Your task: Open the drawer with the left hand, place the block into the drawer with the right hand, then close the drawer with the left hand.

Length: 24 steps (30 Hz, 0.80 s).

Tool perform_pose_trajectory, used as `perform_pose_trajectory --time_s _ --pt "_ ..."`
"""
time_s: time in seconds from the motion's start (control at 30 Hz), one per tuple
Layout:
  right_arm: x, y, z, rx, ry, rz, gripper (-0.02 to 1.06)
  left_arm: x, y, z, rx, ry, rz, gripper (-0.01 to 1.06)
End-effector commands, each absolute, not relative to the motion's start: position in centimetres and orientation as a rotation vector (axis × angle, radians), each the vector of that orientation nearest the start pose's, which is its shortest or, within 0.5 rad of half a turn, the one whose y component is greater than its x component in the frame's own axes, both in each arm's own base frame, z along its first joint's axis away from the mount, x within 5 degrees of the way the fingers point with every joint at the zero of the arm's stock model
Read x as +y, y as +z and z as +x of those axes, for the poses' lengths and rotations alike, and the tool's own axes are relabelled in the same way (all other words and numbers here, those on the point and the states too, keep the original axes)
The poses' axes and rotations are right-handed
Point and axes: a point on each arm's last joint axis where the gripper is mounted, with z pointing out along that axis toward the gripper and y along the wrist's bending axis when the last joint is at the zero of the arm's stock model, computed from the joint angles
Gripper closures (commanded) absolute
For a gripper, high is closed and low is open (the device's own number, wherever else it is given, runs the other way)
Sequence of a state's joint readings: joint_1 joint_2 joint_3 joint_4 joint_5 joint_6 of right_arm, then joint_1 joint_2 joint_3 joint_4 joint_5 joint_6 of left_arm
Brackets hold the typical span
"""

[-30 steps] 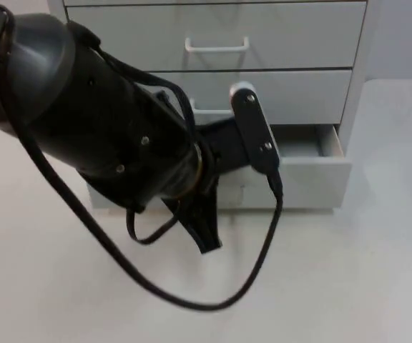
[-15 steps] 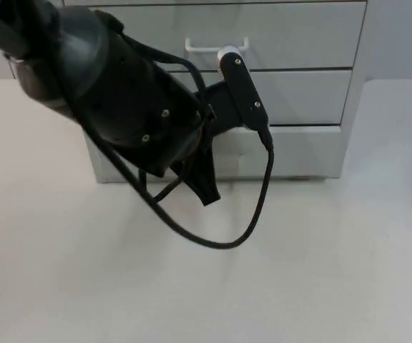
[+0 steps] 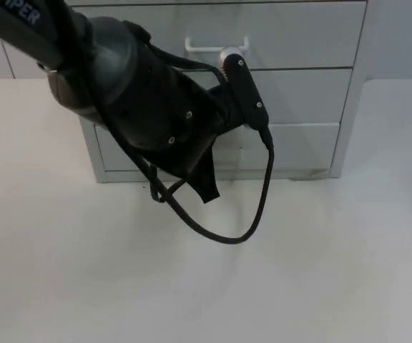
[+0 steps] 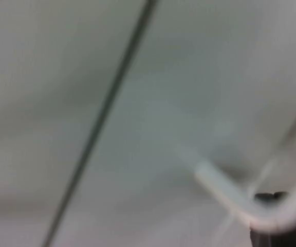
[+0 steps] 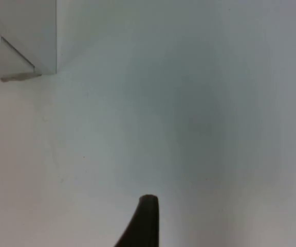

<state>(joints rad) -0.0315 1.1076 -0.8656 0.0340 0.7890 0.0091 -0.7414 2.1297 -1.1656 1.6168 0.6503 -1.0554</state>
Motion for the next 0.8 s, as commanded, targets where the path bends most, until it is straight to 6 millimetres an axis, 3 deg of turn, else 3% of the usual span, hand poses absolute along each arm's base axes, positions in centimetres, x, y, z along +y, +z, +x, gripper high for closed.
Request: perform_pose_trajectory --time_s 0.0,0.23,0.33,0.5,0.77 --pt "-0.6 30.3 21.2 2.501 0.024 0.074 0.24 -24.0 12.2 32.7 2.065 0.672 1.112 1.05" --pt "-0.6 30.3 21.2 2.503 0.024 0.074 0.24 -25.9 15.1 29.0 2.198 0.519 1.147 1.05" --pt "-0.6 30.3 21.2 2.505 0.024 0.074 0.24 -26.7 17.7 26.6 2.269 0.36 1.166 1.05" --pt "-0.6 30.3 21.1 2.507 0.024 0.074 0.24 -26.5 20.5 25.0 2.328 0.176 1.161 1.05" --pt "-0.6 30.3 21.1 2.507 0.023 0.072 0.24 -25.8 23.8 24.1 2.299 0.094 1.109 1.05"
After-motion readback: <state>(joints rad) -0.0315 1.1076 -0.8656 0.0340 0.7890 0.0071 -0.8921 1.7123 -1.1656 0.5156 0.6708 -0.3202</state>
